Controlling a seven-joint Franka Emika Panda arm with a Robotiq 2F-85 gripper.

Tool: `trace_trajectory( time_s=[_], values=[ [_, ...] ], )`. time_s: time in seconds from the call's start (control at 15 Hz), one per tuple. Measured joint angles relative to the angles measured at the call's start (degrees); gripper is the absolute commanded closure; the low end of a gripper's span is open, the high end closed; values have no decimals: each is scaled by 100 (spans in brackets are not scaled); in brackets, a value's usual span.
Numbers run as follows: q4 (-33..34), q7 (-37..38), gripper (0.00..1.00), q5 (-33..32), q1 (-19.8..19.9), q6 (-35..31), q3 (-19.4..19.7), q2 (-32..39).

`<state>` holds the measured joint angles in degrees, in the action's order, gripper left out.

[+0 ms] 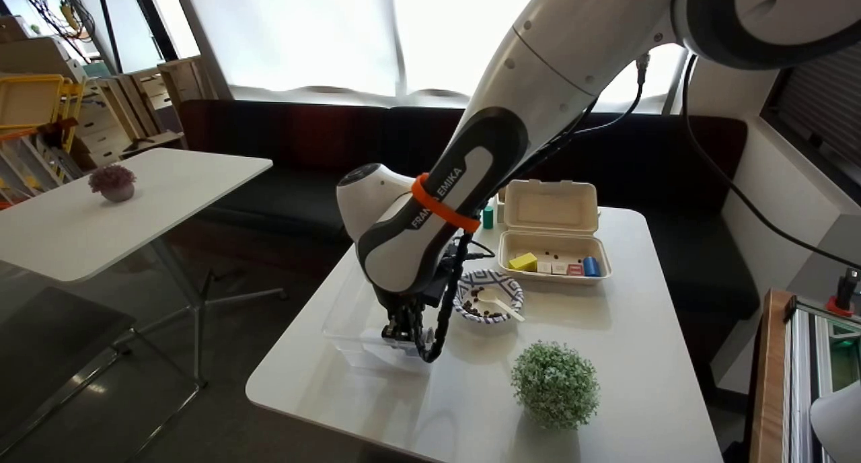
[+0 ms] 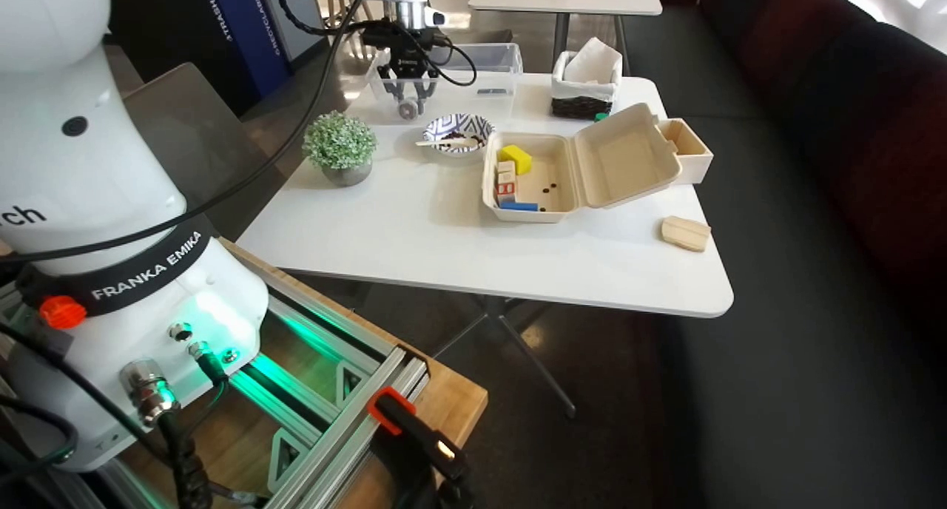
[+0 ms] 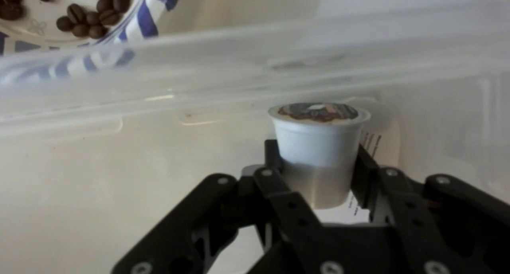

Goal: Remove the white object from the container

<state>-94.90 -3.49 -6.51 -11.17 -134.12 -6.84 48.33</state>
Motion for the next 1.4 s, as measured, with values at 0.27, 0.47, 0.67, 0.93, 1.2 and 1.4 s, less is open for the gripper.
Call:
trace_trajectory(
  time_s=[0.27,0.47,0.67,0.93,1.2,1.4],
  values=[
    [3,-53,86,-91,-19,-142,0,20],
    [4,-97,86,-122,-19,-205,0,20],
    [6,-111,86,-122,-19,-254,0,-14],
    [-24,-111,86,-122,-19,-278,1,-238],
    [-243,-74,86,-221,-37,-276,96,-750],
    [-606,15,86,-507,-88,-58,279,-1332]
  ],
)
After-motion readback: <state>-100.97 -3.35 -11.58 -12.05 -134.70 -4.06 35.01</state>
